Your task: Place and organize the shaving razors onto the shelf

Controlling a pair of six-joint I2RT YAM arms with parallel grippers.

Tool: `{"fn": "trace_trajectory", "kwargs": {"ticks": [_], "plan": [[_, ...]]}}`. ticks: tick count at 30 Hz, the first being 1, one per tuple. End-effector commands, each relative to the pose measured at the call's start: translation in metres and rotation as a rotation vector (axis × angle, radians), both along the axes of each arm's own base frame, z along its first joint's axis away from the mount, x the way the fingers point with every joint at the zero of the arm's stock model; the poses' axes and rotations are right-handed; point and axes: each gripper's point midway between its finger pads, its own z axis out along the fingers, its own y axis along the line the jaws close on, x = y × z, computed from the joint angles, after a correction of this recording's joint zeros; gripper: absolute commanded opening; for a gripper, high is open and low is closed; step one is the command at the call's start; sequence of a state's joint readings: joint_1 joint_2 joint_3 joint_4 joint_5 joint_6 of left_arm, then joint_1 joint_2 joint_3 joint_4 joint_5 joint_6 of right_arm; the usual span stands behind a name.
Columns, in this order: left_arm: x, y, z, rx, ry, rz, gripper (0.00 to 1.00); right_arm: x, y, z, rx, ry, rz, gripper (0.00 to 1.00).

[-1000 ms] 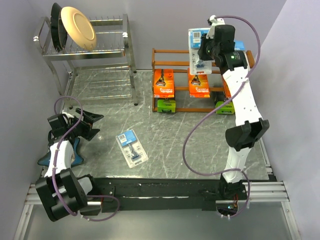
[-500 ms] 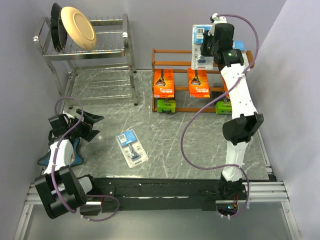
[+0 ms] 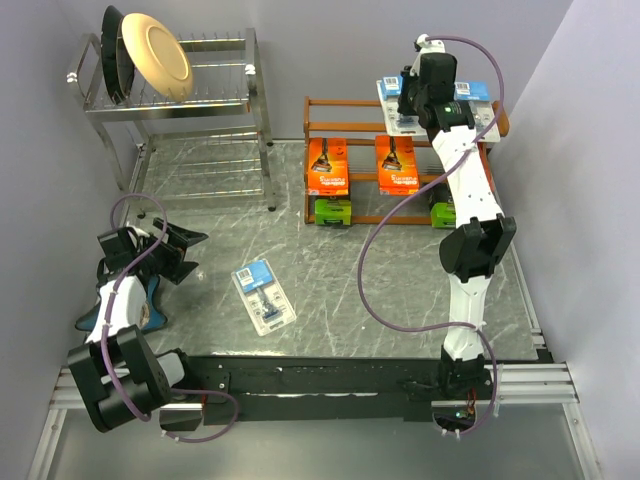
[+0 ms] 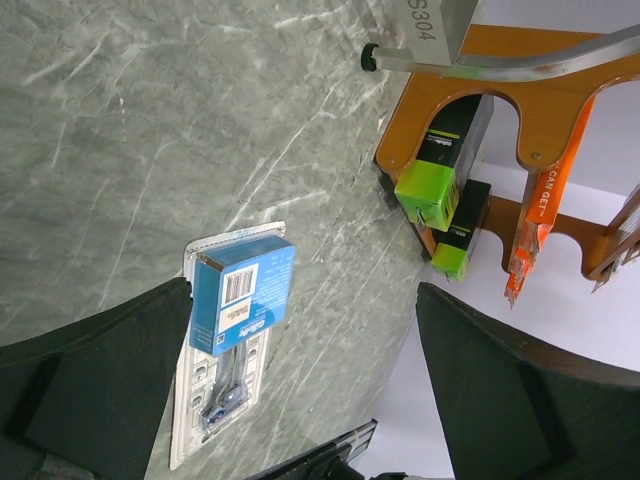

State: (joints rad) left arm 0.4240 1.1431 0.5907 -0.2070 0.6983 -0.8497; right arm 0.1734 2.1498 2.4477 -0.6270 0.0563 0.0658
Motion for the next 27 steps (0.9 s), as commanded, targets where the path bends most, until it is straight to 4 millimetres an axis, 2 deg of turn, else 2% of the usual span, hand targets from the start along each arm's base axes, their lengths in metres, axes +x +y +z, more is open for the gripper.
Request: {"fn": "trace_trajectory", "kwargs": {"ticks": [1,6,11,15,22,27], "plan": [[0.010,0.007,0.011,0.044,-0.048,-0.001,0.99,0.007,-0.010,0.018,0.005,-0.067,-0.040,0.12],[0.014,0.007,0.012,0.036,-0.055,-0.002,0.99,0.003,-0.008,0.007,0.005,-0.037,-0.047,0.19],[0.013,0.007,0.012,0.028,-0.053,0.003,0.99,-0.001,-0.009,-0.003,0.014,-0.002,-0.064,0.20],[0.012,0.006,0.012,0.024,-0.056,0.004,0.99,-0.006,-0.009,-0.015,0.027,0.033,-0.096,0.25],[0.009,0.005,0.013,0.028,-0.063,0.006,0.99,-0.015,0.010,-0.010,0.031,0.033,-0.072,0.25],[0.008,0.004,0.015,0.028,-0.074,0.009,1.00,-0.024,0.012,-0.005,0.026,0.031,-0.074,0.25]]}}
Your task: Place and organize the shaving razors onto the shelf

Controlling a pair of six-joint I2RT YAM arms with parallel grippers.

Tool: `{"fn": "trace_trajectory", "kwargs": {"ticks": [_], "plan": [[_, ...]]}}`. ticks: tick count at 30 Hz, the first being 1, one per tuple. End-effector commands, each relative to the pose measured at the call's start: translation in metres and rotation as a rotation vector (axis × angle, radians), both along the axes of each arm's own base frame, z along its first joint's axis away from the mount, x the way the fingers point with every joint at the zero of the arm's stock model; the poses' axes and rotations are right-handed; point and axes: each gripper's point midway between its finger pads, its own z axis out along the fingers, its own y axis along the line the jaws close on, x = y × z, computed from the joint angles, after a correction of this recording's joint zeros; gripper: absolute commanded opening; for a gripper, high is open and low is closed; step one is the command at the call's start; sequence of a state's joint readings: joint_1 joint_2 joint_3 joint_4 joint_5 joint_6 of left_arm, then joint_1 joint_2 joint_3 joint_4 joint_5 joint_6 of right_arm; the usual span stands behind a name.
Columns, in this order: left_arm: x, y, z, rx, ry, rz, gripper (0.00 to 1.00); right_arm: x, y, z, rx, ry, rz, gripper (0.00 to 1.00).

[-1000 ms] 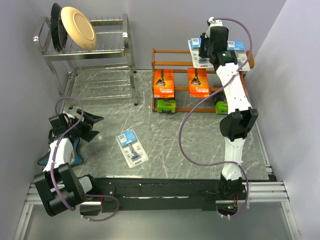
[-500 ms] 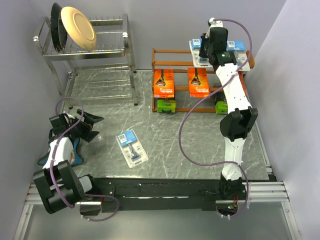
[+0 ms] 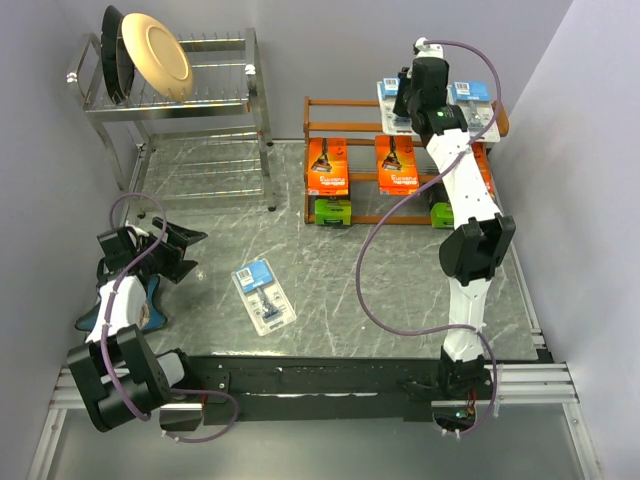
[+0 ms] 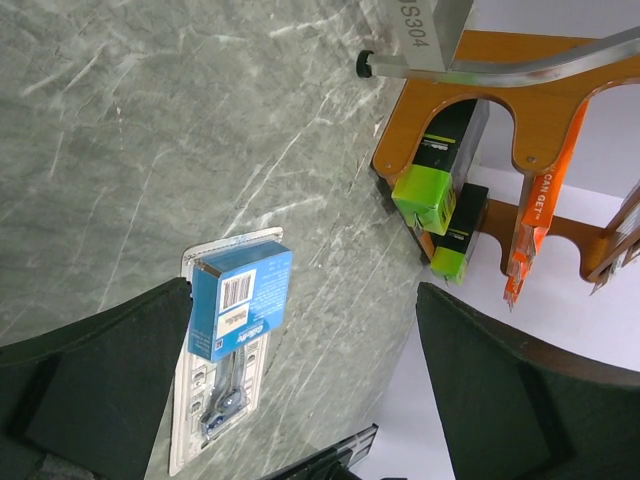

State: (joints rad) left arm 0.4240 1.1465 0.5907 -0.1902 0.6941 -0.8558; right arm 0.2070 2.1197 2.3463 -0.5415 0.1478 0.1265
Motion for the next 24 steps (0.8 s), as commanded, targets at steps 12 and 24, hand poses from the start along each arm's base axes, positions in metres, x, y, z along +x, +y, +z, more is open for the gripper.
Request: {"fn": "trace_trajectory", "kwargs": {"ticks": [12,24], "plan": [[0.006,0.005,0.019,0.026,-0.077,0.011,0.99,-0.037,-0.006,-0.004,-0.025,0.075,-0.037,0.25],[0.004,0.005,0.024,0.032,-0.075,0.013,0.99,-0.064,-0.001,0.064,0.016,-0.040,0.020,0.53]]}}
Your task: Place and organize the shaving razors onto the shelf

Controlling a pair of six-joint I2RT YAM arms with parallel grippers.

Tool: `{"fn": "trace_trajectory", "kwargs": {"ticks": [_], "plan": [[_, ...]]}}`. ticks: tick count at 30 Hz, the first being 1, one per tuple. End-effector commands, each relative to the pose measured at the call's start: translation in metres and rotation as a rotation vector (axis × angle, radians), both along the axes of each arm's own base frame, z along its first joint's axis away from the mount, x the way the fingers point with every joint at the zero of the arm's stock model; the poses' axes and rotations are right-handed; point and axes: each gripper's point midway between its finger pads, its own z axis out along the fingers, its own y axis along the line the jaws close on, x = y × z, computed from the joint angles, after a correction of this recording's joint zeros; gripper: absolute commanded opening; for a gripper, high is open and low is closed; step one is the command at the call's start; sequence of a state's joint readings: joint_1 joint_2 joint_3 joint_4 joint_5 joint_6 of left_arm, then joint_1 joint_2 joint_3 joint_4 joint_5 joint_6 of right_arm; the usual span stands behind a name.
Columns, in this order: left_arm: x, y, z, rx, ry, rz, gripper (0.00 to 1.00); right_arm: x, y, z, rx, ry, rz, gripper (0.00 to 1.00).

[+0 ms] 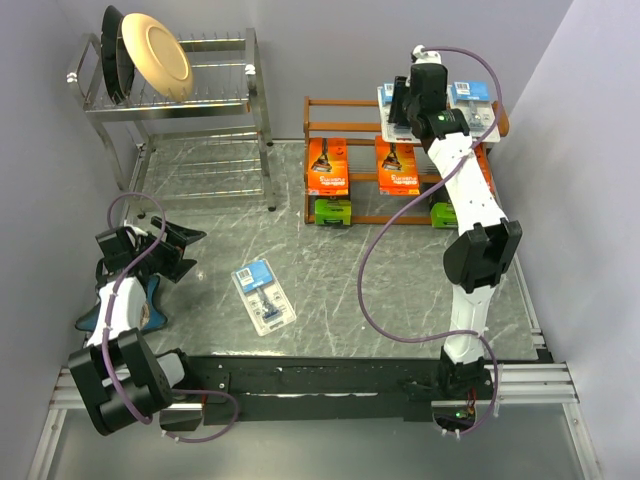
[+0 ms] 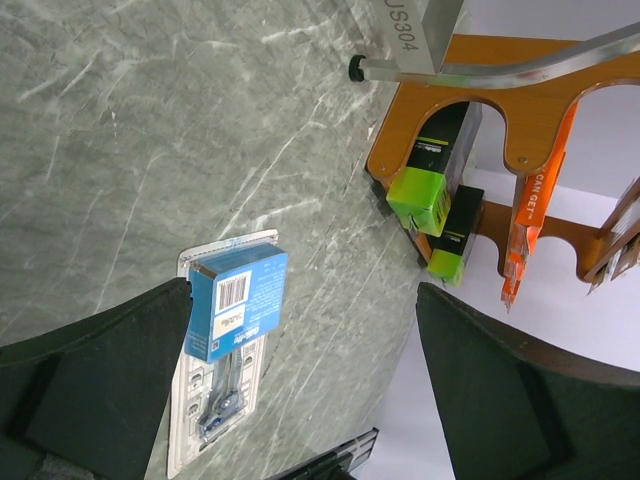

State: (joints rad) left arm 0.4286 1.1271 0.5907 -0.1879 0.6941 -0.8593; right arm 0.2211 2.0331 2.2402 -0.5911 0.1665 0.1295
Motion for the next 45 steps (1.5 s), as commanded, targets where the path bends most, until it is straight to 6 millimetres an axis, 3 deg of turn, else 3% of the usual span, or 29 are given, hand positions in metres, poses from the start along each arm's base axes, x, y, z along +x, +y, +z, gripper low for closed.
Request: {"fn": "trace_trajectory", "kwargs": {"ticks": [1,2,3,5,7,8,9,10,11,12,13,14,15,18,19,22,24,25,26,28,29,32,34,37,40,45], "plan": [[0.004,0.004,0.018,0.024,-0.047,0.013,0.99,-0.044,-0.003,0.083,0.043,-0.123,0.018,0.54],[0.004,0.004,0.020,0.023,-0.046,0.013,0.99,-0.051,-0.004,0.090,0.049,-0.133,0.020,0.54],[0.004,0.005,0.020,0.024,-0.043,0.013,1.00,-0.066,-0.008,0.112,0.057,-0.173,0.019,0.54],[0.006,0.007,0.020,0.031,-0.035,0.018,0.99,-0.081,-0.012,0.128,0.057,-0.201,0.015,0.54],[0.007,0.005,0.019,0.051,-0.026,0.003,1.00,-0.106,-0.021,0.160,0.055,-0.271,0.010,0.54],[0.009,0.004,0.020,0.064,-0.028,-0.010,0.99,-0.113,-0.021,0.162,0.054,-0.278,0.030,0.55],[0.009,-0.007,0.022,0.080,-0.032,-0.054,0.99,-0.135,-0.027,0.191,0.061,-0.361,0.040,0.56],[0.014,-0.010,0.029,0.130,-0.054,-0.086,0.99,-0.148,-0.029,0.201,0.045,-0.399,0.057,0.56],[0.016,-0.017,0.033,0.155,-0.064,-0.122,1.00,-0.150,-0.027,0.179,0.033,-0.366,0.078,0.57],[0.016,-0.033,0.032,0.211,-0.086,-0.208,1.00,-0.182,-0.024,0.210,0.041,-0.479,0.136,0.57],[0.016,-0.037,0.035,0.249,-0.079,-0.230,0.99,-0.191,-0.024,0.210,0.020,-0.502,0.160,0.57],[0.018,-0.039,0.031,0.298,-0.071,-0.235,1.00,-0.191,-0.022,0.183,0.009,-0.463,0.174,0.57],[0.016,-0.054,0.029,0.317,-0.066,-0.290,1.00,-0.210,-0.027,0.195,0.014,-0.518,0.172,0.57],[0.014,-0.081,0.010,0.288,0.010,-0.356,0.99,-0.219,-0.028,0.158,0.026,-0.439,0.171,0.59],[0.017,-0.087,0.004,0.291,0.032,-0.375,0.99,-0.223,-0.017,0.147,0.047,-0.410,0.226,0.60],[0.016,-0.118,-0.006,0.320,0.053,-0.482,0.99,-0.231,0.003,0.080,0.082,-0.252,0.327,0.66],[0.011,-0.138,-0.017,0.348,0.083,-0.558,0.99,-0.237,0.004,0.051,0.107,-0.166,0.324,0.68],[0.013,-0.146,-0.016,0.364,0.081,-0.579,0.99,-0.239,0.005,0.027,0.109,-0.113,0.323,0.70],[0.003,-0.161,-0.021,0.376,0.102,-0.629,0.98,-0.244,0.005,0.022,0.112,-0.108,0.329,0.70],[-0.002,-0.169,-0.036,0.410,0.158,-0.640,0.96,-0.249,0.005,0.005,0.108,-0.083,0.340,0.71],[-0.014,-0.176,-0.043,0.425,0.203,-0.661,0.93,-0.253,0.004,0.005,0.103,-0.087,0.342,0.71],[-0.024,-0.169,-0.061,0.500,0.309,-0.623,0.86,-0.256,0.000,0.004,0.087,-0.090,0.333,0.71],[-0.030,-0.159,-0.063,0.541,0.373,-0.590,0.82,-0.257,-0.003,0.005,0.072,-0.097,0.326,0.71],[-0.032,-0.157,-0.050,0.585,0.375,-0.581,0.74,-0.257,-0.006,-0.002,0.063,-0.090,0.307,0.72],[-0.042,-0.166,-0.040,0.621,0.359,-0.599,0.65,-0.258,-0.005,-0.009,0.075,-0.073,0.310,0.72],[-0.056,-0.161,-0.061,0.642,0.439,-0.607,0.58,-0.256,-0.001,-0.013,0.090,-0.055,0.320,0.72]]}}
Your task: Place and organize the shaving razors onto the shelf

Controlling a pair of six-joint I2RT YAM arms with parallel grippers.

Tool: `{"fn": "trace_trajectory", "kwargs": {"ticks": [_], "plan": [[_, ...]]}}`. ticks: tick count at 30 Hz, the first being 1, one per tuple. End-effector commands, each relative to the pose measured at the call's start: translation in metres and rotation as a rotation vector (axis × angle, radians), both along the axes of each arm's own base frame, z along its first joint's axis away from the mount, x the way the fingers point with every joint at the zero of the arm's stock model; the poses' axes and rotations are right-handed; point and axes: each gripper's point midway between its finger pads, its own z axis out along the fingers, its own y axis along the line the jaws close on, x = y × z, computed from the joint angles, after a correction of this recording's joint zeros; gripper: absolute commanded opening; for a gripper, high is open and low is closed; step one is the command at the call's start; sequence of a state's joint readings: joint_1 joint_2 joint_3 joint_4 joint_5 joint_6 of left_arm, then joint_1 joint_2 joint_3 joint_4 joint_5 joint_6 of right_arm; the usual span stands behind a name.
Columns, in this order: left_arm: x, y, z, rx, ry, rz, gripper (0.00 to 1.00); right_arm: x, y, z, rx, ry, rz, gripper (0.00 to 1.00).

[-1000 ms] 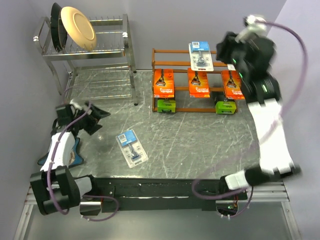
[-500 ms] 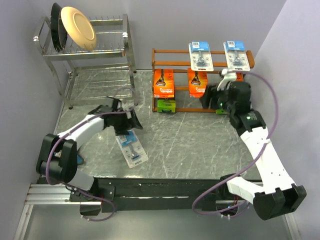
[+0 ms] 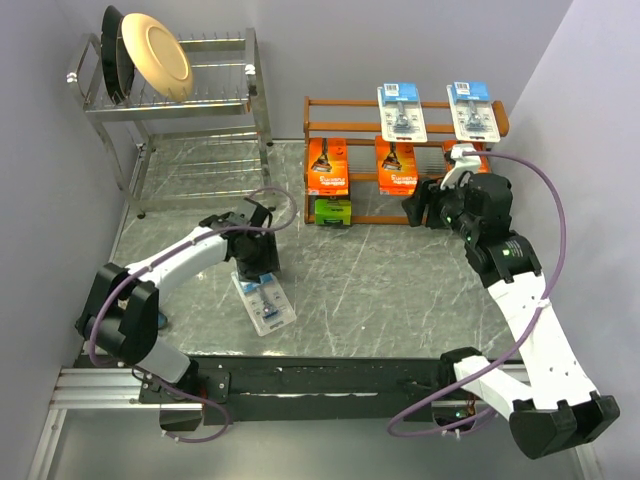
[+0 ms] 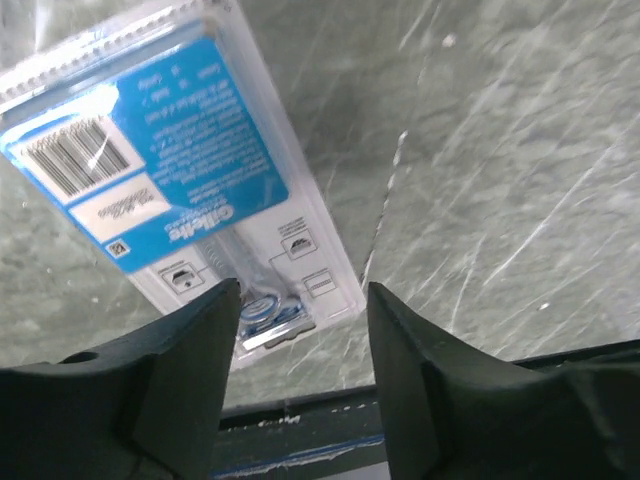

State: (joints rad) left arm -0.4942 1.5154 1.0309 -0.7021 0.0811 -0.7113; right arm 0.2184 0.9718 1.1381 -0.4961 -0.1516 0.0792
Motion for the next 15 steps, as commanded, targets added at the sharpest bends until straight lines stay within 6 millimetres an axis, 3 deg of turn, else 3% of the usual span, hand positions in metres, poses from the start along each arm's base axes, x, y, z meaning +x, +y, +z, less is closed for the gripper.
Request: {"fn": "trace_trajectory", "kwargs": {"ticks": [1,2,3,11,15], "plan": [[-0.011,0.012,-0.007,0.063,0.044,0.042,0.54,0.007,0.004,0.004,0.011,-0.014,0.008,0.72],[-0.013,0.012,-0.010,0.061,0.055,0.044,0.47,0.008,0.004,0.004,0.011,-0.011,0.008,0.72],[-0.016,0.013,-0.014,0.068,0.069,0.041,0.46,0.009,0.004,0.007,0.009,-0.017,0.008,0.72],[-0.027,0.014,-0.037,0.083,0.145,0.046,0.49,0.006,0.002,0.005,0.010,-0.021,0.001,0.72],[-0.030,0.015,-0.049,0.089,0.169,0.040,0.41,0.004,0.001,0.001,0.011,-0.017,-0.005,0.72]]}}
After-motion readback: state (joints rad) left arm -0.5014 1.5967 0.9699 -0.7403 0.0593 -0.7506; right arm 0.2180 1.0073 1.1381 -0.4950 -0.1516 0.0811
